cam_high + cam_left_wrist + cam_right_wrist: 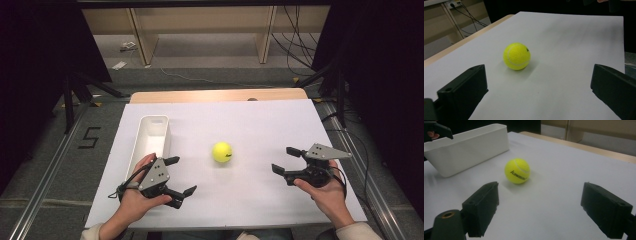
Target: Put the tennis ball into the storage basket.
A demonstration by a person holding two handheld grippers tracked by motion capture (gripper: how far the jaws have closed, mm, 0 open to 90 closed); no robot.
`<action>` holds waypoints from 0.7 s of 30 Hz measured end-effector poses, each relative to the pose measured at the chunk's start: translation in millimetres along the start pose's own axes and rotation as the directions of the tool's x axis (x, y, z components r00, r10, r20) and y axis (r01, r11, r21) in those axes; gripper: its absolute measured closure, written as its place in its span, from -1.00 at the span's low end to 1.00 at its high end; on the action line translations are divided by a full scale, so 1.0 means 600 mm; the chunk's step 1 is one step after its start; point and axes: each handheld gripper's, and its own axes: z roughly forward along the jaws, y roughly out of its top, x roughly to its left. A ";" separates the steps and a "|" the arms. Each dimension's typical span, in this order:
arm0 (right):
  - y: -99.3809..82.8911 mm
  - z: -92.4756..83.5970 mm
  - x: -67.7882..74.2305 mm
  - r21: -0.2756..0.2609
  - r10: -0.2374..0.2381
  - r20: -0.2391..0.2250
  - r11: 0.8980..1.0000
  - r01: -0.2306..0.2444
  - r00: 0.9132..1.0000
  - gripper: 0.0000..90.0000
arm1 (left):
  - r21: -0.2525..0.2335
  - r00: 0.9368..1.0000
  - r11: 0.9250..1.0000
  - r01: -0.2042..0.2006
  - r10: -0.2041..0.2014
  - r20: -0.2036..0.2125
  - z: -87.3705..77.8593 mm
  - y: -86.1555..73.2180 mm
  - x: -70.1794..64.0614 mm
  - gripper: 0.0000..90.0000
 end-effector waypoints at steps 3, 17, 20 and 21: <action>0.000 0.000 0.001 -0.001 0.001 0.002 1.000 -0.001 1.000 -0.66 | 0.000 1.000 1.000 0.000 0.000 0.002 0.000 0.000 0.000 -1.00; 0.002 0.005 0.005 0.002 -0.009 -0.007 1.000 0.009 1.000 -0.66 | 0.000 1.000 1.000 -0.005 0.005 0.005 -0.002 0.000 -0.001 -1.00; 0.002 0.006 0.005 0.002 -0.010 -0.008 1.000 0.010 1.000 -0.66 | -0.001 1.000 1.000 -0.004 0.004 0.006 -0.002 0.000 -0.002 -0.99; 0.002 0.006 0.005 0.002 -0.010 -0.008 1.000 0.010 1.000 -0.66 | 0.000 1.000 1.000 -0.005 0.005 0.005 -0.002 0.000 -0.001 -0.99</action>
